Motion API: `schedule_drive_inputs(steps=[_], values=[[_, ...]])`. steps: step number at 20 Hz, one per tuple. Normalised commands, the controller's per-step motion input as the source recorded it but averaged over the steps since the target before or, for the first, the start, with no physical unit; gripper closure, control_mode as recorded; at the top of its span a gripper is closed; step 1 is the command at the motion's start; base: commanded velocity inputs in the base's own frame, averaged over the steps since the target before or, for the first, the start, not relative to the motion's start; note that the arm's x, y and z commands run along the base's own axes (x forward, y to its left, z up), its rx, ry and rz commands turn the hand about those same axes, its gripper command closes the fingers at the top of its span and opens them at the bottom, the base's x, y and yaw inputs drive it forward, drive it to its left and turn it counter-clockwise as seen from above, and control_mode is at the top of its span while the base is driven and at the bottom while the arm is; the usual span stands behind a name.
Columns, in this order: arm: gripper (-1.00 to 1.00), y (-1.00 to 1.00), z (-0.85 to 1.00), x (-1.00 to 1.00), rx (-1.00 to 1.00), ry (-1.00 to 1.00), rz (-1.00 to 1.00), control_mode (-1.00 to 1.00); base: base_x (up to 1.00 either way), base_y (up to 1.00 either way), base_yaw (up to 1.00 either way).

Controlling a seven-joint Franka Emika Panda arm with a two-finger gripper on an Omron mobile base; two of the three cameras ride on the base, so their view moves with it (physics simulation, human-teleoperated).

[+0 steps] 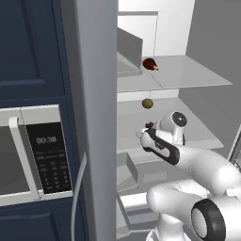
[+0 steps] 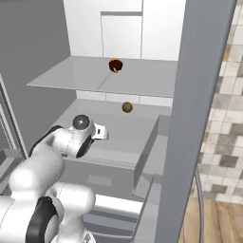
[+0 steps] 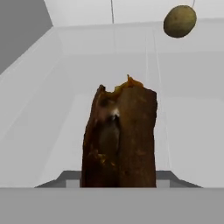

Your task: Transport the steak and sweet potato to the fridge. Place the steak on the rack containing meat and place the sweet potato on the rack containing the vegetable, ensuring meats and vegetables are on different racks.

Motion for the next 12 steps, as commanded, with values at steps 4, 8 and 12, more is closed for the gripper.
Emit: schedule_drive_inputs(steps=[4,8,12], values=[[1.0,0.0,-0.39,0.41,0.0,0.0,0.0,-1.0,0.0,0.0,0.0],[1.0,0.0,-0.41,0.45,0.0,0.0,0.0,-1.0,0.0,0.0,0.0],[1.0,0.0,-0.38,0.45,0.0,0.0,0.0,-1.0,0.0,0.0,0.0]])
